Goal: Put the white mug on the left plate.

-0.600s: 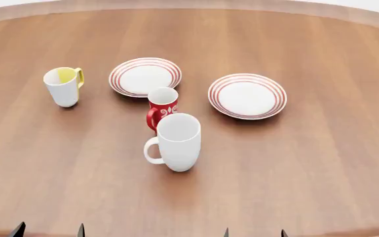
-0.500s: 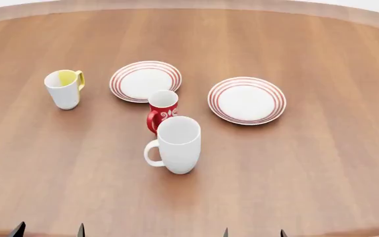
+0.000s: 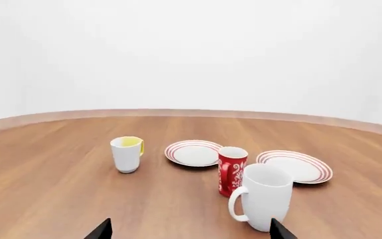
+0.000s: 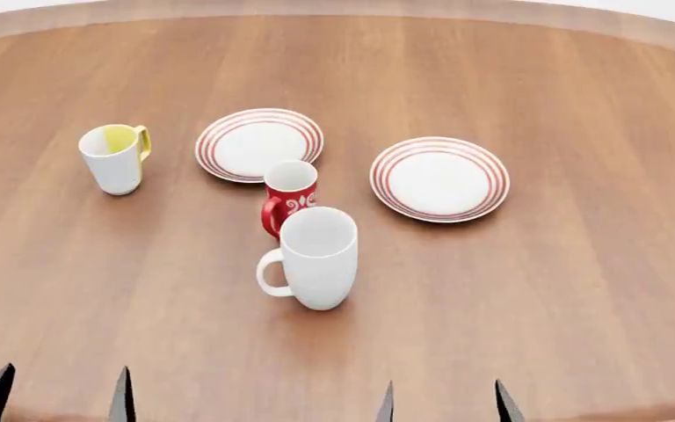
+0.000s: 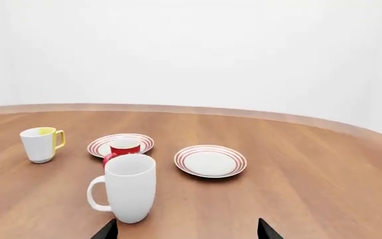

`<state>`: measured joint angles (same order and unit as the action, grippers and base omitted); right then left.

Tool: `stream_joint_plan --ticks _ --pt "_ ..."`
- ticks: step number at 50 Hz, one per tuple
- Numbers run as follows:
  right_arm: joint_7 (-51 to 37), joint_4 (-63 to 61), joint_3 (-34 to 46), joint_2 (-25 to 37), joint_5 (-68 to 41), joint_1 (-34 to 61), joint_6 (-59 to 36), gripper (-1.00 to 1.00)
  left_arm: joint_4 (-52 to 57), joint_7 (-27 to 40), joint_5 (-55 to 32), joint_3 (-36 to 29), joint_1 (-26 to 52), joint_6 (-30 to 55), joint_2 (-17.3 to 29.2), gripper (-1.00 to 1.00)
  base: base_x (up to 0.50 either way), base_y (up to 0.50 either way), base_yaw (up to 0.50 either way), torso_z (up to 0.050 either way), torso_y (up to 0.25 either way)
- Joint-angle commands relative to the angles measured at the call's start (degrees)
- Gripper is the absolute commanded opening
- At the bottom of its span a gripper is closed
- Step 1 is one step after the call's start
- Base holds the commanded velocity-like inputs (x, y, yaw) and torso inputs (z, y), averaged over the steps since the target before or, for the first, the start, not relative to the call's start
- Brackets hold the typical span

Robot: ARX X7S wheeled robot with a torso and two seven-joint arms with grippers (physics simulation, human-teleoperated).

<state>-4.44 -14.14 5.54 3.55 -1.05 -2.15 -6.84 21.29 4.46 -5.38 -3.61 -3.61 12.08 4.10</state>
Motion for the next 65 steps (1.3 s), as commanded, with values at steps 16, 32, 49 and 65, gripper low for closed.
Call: stream_joint_plan --ticks 16,32,49,65 --pt "-2.8 -40.8 8.4 3.1 6.5 4.8 -27.2 1.00 36.2 6.6 -9.4 5.2 0.7 17.7 2.8 1.00 0.00 0.00 0.00 0.000 0.000" --pt "-4.1 -43.4 9.7 3.7 8.2 7.1 -31.0 1.00 37.7 8.7 -11.1 3.7 0.7 17.9 4.8 1.00 0.00 0.00 0.00 0.000 0.000" --pt "-5.0 -43.4 9.2 4.4 7.1 6.5 -28.8 1.00 38.4 13.4 -14.1 1.7 0.7 17.0 9.1 1.00 0.46 0.00 0.00 0.000 0.000" --pt "-5.7 -44.4 10.0 4.6 7.0 7.3 -30.3 1.00 38.4 16.9 -16.2 -0.1 0.8 15.5 12.4 1.00 0.50 0.00 0.00 0.000 0.000"
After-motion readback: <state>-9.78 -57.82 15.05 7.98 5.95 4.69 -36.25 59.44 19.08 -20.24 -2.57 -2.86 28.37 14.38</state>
